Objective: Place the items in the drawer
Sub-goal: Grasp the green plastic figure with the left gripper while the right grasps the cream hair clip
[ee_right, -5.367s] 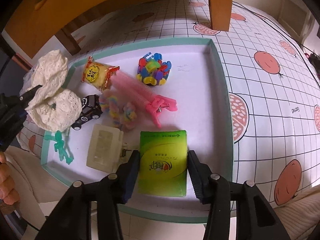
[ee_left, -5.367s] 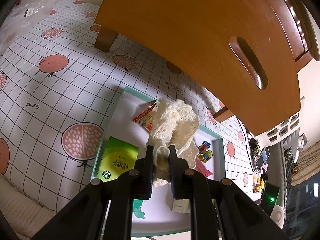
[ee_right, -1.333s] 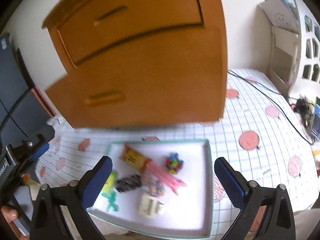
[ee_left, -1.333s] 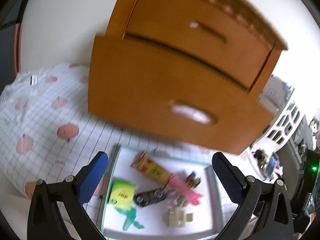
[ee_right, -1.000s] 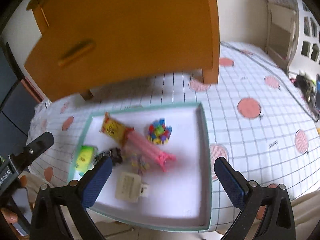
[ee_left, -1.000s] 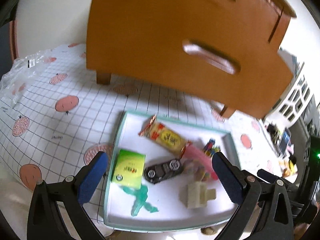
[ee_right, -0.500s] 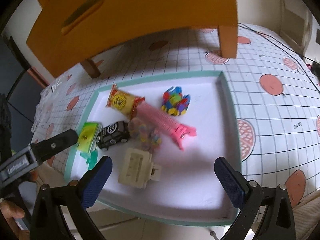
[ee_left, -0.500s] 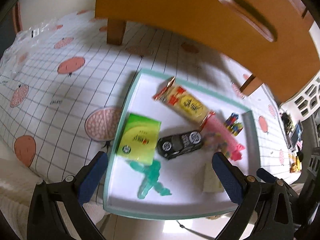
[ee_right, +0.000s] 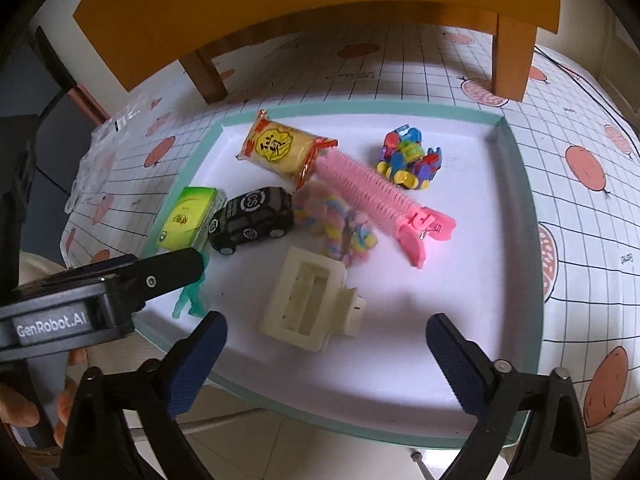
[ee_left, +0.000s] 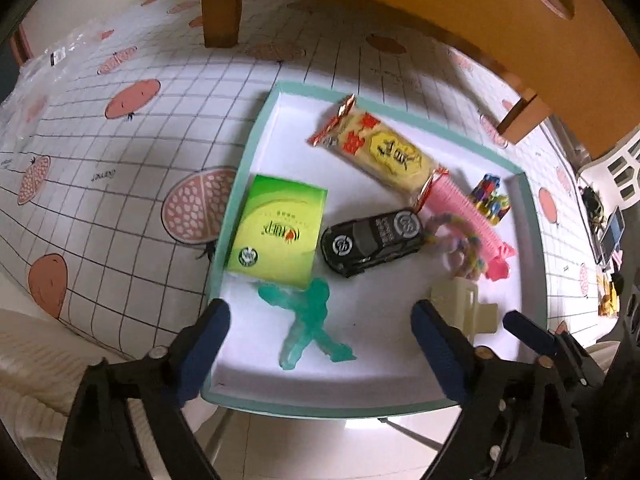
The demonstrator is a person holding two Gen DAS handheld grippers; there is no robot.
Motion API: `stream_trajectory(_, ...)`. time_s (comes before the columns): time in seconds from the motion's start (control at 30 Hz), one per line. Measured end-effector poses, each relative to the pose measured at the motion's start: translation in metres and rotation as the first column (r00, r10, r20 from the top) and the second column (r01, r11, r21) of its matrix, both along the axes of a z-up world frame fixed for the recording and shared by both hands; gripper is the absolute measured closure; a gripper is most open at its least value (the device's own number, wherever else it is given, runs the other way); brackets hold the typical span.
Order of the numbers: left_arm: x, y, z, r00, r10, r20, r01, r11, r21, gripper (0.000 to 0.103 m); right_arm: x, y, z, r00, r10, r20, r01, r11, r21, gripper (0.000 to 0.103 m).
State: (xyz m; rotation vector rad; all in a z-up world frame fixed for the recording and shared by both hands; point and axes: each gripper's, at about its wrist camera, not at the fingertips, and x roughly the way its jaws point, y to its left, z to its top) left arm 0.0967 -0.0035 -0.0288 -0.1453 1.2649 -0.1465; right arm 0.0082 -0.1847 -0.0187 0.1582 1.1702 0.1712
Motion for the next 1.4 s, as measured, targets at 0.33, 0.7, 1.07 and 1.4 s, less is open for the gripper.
stream_trajectory(0.33,0.001,-0.002,-0.016,0.998,-0.010,-0.068,0.009,1.000,-0.011,0.040,0.003,0.005,-0.008,1.000,0.005,-0.010,-0.006,1.000,-0.011,0.034)
stream_trajectory(0.7,0.005,-0.008,-0.023,0.998,-0.020,-0.064,0.022,0.999,0.037,0.054,0.002,-0.004,-0.004,1.000,-0.028,-0.006,0.028,0.999,-0.025,0.051)
stream_trajectory(1.07,0.006,-0.009,-0.025,0.998,-0.011,-0.063,0.017,0.995,0.099,0.075,0.000,-0.017,-0.004,0.997,-0.075,-0.020,0.074,0.997,-0.018,0.052)
stream_trajectory(1.4,0.005,-0.001,-0.024,0.998,-0.006,-0.062,0.009,0.998,0.056,0.085,0.001,-0.016,-0.005,0.997,-0.074,-0.019,0.074,0.997,-0.019,0.052)
